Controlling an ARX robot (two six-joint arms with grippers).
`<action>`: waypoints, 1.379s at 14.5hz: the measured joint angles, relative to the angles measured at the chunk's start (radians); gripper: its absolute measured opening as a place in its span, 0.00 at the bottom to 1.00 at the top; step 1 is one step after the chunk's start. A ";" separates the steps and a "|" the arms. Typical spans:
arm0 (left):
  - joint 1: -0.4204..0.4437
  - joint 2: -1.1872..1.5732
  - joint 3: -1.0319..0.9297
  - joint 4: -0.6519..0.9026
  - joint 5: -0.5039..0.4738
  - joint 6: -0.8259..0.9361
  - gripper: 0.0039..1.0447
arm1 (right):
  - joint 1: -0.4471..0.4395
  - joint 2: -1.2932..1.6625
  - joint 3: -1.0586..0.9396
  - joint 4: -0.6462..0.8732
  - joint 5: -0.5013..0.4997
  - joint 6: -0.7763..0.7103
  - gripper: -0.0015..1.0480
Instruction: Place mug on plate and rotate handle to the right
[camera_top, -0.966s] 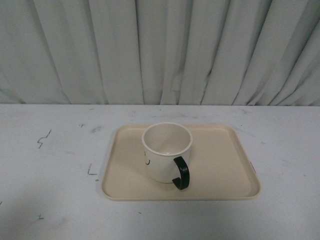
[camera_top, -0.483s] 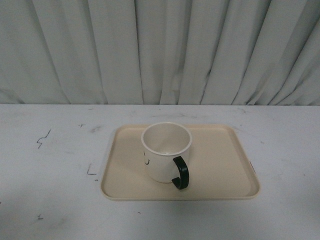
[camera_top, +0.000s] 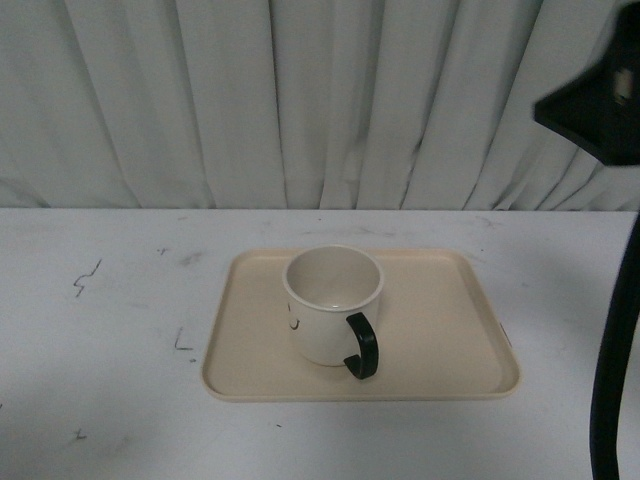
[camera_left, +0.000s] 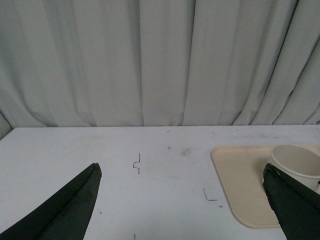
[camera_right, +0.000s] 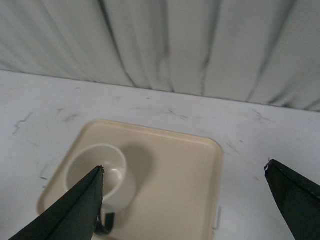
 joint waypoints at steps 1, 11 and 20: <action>0.000 0.000 0.000 0.000 0.000 0.000 0.94 | 0.018 0.088 0.110 -0.032 -0.068 0.000 0.94; 0.000 0.000 0.000 0.000 0.000 0.000 0.94 | 0.129 0.676 0.567 -0.249 -0.076 -0.055 0.94; 0.000 0.000 0.000 0.000 0.000 0.000 0.94 | 0.170 0.836 0.687 -0.331 -0.014 -0.216 0.66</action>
